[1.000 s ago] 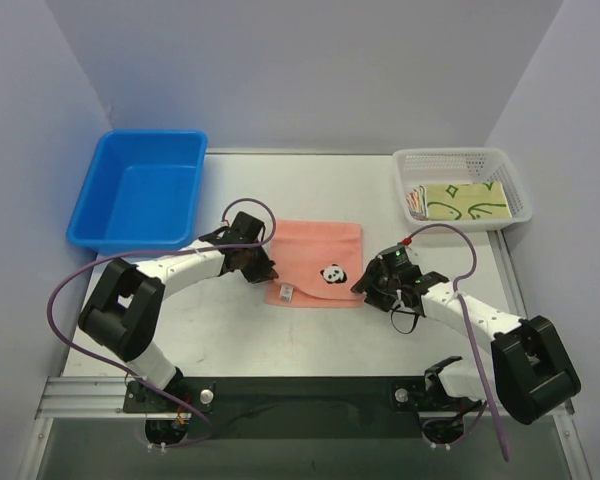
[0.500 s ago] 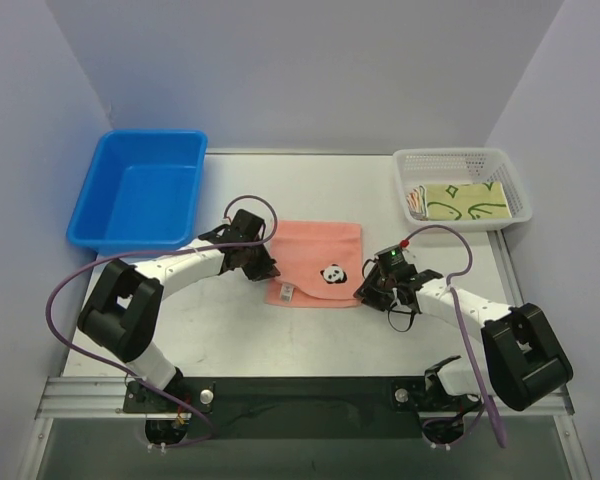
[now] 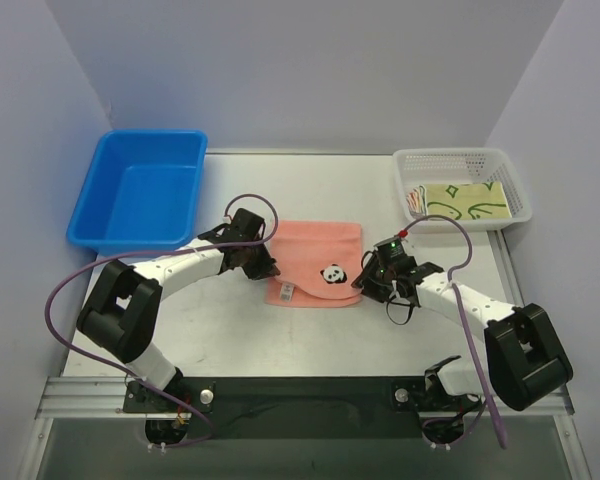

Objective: Fold and stack the towels
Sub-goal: Fold the towel

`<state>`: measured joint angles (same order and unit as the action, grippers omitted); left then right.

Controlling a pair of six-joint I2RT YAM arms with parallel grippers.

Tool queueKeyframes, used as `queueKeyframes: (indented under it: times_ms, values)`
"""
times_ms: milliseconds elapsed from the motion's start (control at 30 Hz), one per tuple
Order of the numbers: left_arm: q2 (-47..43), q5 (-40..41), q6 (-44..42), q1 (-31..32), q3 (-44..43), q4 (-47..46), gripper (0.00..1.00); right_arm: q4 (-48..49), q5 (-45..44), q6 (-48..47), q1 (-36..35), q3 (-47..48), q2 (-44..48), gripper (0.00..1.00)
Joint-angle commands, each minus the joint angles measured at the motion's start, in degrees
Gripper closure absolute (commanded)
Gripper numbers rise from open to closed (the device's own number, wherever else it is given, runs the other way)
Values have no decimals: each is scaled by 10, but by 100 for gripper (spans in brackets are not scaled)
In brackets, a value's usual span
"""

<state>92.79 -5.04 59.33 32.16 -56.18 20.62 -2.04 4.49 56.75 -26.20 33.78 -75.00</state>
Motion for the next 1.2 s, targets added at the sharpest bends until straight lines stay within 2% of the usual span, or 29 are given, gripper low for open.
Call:
queueKeyframes:
  times_ms: [0,267,733,1167]
  values:
    - [-19,-7,-9,2,-24,-1,100,-26,-8,-6,4,20,-8,66]
    - [-18,-8,-13,1,-24,1,100,-38,5,-15,4,33,-24,68]
    - [-15,-9,-27,8,-22,2,100,-169,13,-90,-22,150,-123,68]
    - [-17,-10,-37,11,-22,3,100,-182,12,-117,-25,142,-147,65]
